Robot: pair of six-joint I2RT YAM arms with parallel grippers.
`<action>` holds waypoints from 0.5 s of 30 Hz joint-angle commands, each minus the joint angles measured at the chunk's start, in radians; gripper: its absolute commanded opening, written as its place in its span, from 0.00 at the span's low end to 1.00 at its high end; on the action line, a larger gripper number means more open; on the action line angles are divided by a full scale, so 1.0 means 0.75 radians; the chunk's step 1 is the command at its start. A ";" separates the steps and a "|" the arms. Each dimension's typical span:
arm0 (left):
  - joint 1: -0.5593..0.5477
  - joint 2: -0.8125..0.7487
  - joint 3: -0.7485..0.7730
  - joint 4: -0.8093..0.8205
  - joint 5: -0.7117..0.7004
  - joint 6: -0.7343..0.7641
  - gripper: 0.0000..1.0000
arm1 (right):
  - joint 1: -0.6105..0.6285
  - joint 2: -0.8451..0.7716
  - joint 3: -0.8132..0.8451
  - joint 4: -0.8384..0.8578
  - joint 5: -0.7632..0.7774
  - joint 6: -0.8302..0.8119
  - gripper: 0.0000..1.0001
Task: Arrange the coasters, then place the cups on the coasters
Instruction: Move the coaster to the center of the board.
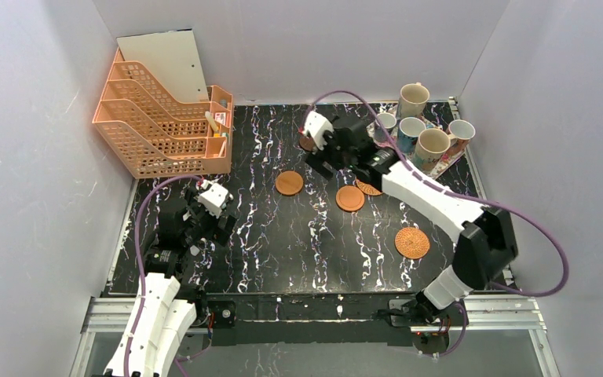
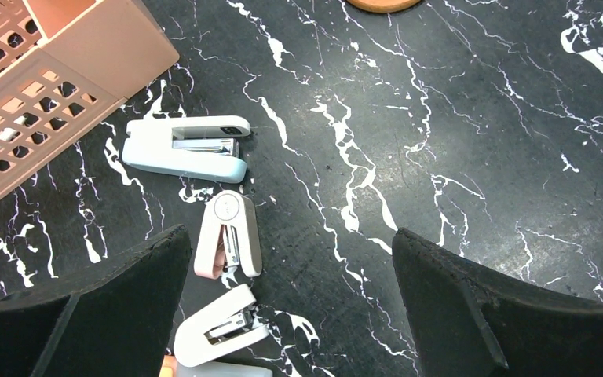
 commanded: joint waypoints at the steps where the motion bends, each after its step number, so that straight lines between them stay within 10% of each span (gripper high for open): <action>1: 0.005 0.017 0.016 -0.059 -0.039 0.078 0.98 | -0.126 -0.097 -0.254 0.040 -0.127 -0.118 0.98; 15: 0.005 -0.024 -0.038 0.002 -0.115 0.002 0.98 | -0.281 -0.045 -0.581 0.295 -0.172 -0.191 0.98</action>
